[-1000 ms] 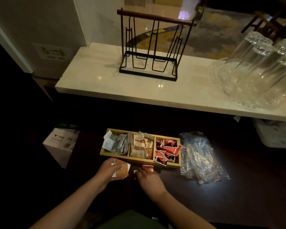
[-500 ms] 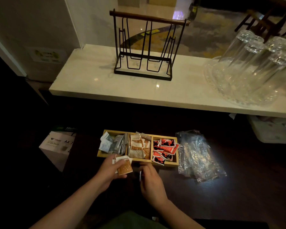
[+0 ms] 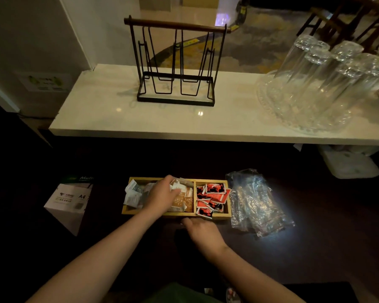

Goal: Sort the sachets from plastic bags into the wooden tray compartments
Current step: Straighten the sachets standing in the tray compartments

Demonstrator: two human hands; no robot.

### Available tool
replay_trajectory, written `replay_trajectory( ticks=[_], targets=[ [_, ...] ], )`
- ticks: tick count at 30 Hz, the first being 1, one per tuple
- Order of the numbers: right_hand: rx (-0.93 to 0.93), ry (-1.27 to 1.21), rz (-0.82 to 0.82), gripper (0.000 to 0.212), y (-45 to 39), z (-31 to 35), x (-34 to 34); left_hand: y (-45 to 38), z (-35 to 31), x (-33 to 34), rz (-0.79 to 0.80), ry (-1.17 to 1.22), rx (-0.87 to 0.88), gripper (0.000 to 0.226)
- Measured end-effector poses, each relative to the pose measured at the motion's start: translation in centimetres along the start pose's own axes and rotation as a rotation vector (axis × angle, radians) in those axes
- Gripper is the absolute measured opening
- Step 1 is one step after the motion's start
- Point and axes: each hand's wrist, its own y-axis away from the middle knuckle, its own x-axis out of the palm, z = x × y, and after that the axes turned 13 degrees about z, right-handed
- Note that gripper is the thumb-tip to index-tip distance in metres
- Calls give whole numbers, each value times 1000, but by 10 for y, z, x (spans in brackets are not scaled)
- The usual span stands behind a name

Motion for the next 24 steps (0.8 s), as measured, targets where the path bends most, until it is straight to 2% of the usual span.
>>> replay_trajectory(
  ticks=[3, 4, 6, 8, 10, 12, 16, 18, 22, 24],
  targets=[
    [101, -184, -350, 36, 20, -18, -23, -9, -2, 14, -14, -182, 85, 42],
    [183, -234, -424, 39, 22, -28, -30, -12, 1, 18, -23, -258, 123, 42],
    [325, -291, -466, 43, 19, -55, -40, -20, 7, 27, -33, -422, 188, 41],
    [355, -240, -382, 46, 9, -73, -43, -24, 11, 34, -35, -508, 218, 41],
    [305, -125, -219, 48, 0, -76, -36, -24, 12, 38, -56, -571, 250, 39],
    [295, -79, -124, 49, -3, -75, -24, -22, 10, 41, -81, -638, 257, 39],
    [365, -192, -169, 52, -7, -73, -25, -21, 10, 45, -94, -662, 318, 54],
    [361, -208, -111, 61, -14, -74, -28, -25, 11, 44, -74, -707, 381, 58],
    [336, -108, 18, 70, -21, -73, -20, -27, 14, 42, -64, -787, 456, 37],
    [337, -83, -10, 74, -21, -71, -16, -24, 18, 45, -45, -832, 493, 43]
  ],
)
